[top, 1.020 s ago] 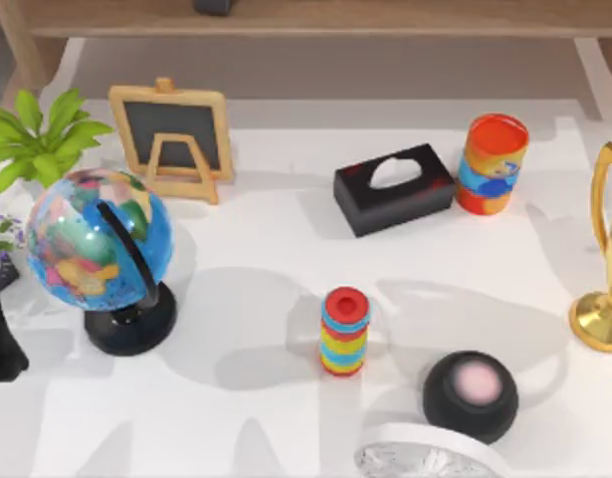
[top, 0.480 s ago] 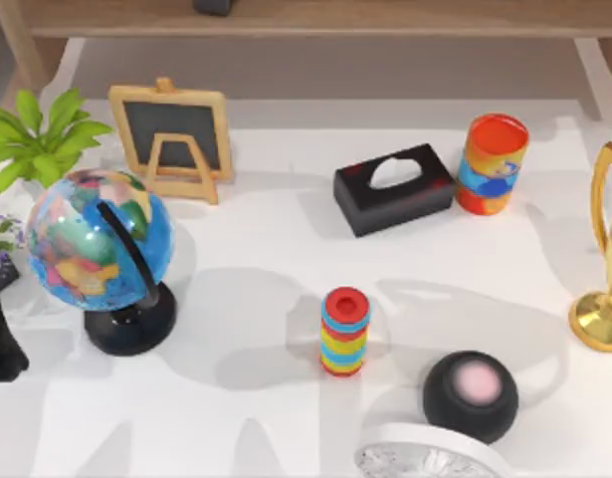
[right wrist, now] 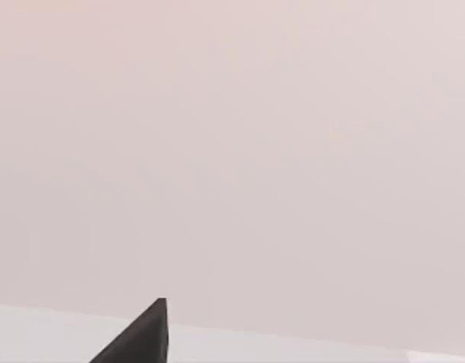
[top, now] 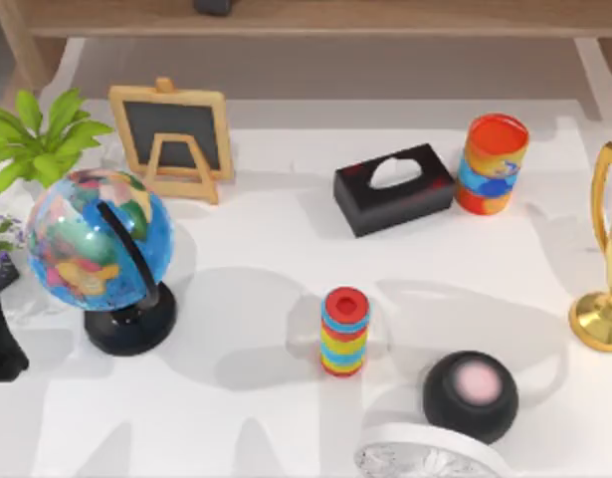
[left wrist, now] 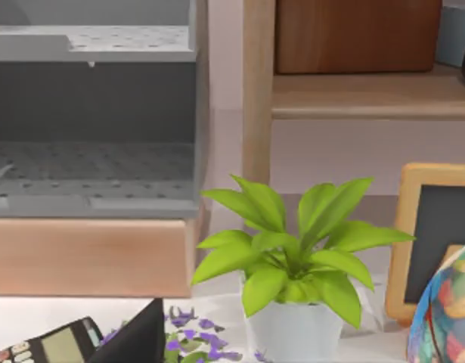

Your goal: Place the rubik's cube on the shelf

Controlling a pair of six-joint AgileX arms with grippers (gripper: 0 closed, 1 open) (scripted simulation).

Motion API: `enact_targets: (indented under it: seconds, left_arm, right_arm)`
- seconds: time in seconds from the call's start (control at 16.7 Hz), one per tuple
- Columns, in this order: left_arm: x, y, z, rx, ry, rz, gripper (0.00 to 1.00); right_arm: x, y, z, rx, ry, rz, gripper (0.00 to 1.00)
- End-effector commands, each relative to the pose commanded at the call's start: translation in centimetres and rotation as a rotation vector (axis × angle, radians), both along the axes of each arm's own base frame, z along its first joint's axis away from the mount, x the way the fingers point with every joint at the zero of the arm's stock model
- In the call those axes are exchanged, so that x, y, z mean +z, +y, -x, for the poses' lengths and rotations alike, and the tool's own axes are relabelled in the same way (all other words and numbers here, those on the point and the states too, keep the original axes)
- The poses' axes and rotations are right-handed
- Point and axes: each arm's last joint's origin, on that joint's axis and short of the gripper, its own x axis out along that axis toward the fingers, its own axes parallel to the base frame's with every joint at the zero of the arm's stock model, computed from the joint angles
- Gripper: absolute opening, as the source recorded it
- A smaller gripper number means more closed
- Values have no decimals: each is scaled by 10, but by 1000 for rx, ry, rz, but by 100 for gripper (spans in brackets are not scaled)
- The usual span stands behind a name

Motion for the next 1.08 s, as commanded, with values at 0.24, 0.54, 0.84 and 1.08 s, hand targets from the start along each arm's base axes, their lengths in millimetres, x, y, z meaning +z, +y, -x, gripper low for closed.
enact_targets:
  seconds: [0.24,0.54,0.84,1.08]
  left_arm:
    - [0,0,0,0,0,0,100]
    - [0,0,0,0,0,0,100]
    - [0,0,0,0,0,0,100]
    - [0,0,0,0,0,0,100]
  right_arm:
    - [18,77,-56,-66,120,-430,100]
    - [-18,146,-103,-288,413,-686,100]
    - [-70,167,-119,-460,634,-718,100]
    - [-71,168,-120,-464,640,-717,100]
